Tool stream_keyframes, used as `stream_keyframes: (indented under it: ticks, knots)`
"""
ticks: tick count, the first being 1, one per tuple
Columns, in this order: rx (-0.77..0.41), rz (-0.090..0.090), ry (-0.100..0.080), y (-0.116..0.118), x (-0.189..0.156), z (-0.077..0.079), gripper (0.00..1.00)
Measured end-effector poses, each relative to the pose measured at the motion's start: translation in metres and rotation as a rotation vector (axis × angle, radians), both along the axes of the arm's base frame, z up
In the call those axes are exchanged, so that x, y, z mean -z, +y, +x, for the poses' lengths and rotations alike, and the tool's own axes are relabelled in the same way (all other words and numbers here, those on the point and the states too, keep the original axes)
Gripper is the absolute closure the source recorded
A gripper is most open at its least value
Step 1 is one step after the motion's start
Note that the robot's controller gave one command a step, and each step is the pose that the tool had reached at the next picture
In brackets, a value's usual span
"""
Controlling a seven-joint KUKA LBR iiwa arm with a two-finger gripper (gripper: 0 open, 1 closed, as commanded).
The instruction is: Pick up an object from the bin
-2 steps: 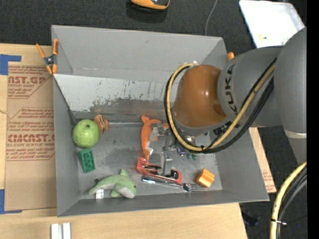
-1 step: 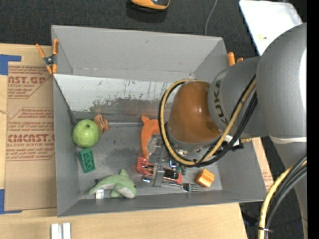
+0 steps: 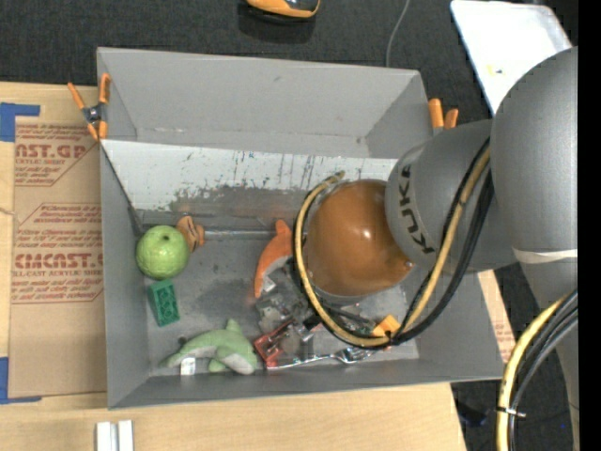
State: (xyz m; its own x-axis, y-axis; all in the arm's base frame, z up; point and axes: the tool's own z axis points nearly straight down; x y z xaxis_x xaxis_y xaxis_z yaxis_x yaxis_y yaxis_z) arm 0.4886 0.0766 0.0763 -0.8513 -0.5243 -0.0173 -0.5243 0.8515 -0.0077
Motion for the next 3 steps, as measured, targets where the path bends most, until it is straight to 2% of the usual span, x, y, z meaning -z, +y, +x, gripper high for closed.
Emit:
stream_keyframes:
  ticks: [1,2,3]
  knots:
    - [0.0,0.0,0.0,0.0,0.0,0.0,1.0]
    - [0.006,0.0,0.007,0.002,-0.069,0.002,1.0]
    - [0.002,-0.001,0.015,0.012,-0.153,-0.005,1.0]
